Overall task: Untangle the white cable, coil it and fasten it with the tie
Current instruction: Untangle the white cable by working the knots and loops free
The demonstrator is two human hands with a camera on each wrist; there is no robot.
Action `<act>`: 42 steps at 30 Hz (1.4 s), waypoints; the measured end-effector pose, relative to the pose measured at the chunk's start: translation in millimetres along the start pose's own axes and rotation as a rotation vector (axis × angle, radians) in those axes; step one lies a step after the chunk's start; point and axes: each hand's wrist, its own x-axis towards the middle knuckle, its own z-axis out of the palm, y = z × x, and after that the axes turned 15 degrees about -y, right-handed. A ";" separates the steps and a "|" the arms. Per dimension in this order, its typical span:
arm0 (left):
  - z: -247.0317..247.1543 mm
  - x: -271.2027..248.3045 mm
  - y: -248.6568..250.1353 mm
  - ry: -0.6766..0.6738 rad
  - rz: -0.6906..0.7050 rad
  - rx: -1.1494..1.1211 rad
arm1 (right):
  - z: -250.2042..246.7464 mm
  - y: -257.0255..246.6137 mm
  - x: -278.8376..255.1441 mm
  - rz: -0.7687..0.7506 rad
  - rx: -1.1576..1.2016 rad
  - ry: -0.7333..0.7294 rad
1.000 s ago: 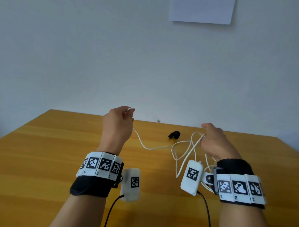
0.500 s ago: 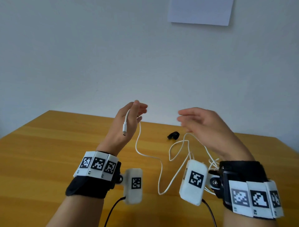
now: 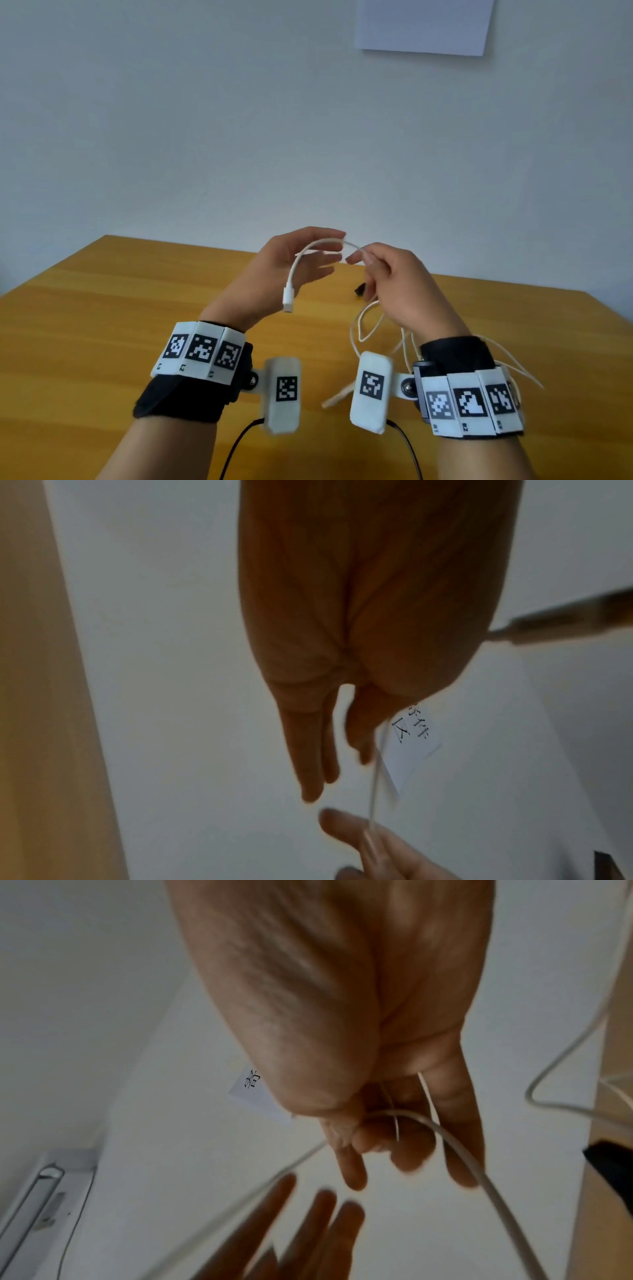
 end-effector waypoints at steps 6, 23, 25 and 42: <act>-15.2 -5.8 3.5 0.129 -0.284 -0.250 | -9.7 6.8 -4.2 -0.031 -0.096 0.088; 3.1 0.6 10.8 -0.111 -0.239 -0.348 | -3.9 2.1 -1.4 0.031 0.005 0.149; 4.6 0.5 16.7 -0.078 -0.153 -0.500 | 0.7 -0.9 -0.1 0.090 0.020 0.001; 1.5 7.3 -1.7 0.336 0.224 -0.080 | 18.7 -17.1 -8.9 0.149 -0.174 -0.599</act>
